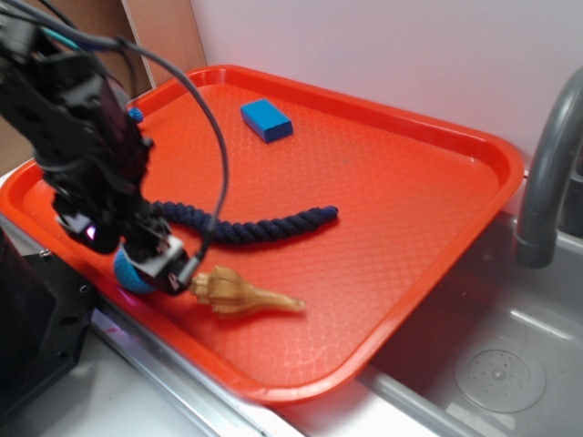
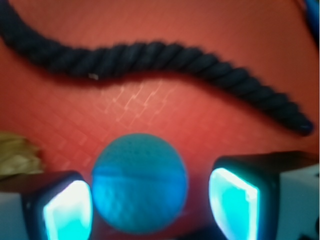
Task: Grab the blue ball.
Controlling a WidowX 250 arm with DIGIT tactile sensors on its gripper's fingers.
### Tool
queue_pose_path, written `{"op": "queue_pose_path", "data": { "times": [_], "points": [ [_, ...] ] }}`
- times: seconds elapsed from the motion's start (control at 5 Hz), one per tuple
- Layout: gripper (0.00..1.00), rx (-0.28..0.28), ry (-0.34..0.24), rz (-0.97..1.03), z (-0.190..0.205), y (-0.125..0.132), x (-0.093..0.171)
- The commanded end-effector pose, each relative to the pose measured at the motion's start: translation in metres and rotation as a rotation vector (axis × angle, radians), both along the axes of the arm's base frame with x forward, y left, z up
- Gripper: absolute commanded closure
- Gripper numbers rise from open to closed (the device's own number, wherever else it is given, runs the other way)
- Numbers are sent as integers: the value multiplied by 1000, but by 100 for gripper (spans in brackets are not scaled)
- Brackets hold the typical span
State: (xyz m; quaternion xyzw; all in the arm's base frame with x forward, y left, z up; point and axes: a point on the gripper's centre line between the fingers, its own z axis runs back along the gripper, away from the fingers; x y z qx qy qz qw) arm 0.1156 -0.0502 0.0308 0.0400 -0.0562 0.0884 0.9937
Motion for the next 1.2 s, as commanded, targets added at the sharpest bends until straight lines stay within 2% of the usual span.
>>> {"op": "queue_pose_path", "data": {
  "times": [0.0, 0.2, 0.4, 0.8, 1.0],
  "points": [
    [100, -47, 3, -51, -16, -3, 15],
    [100, -50, 9, -27, -11, -1, 15],
    [100, -79, 63, -25, 14, 0, 22],
    [100, -128, 109, 11, 99, -2, 55],
    [100, -163, 64, 37, 149, 8, 68]
  ]
}}
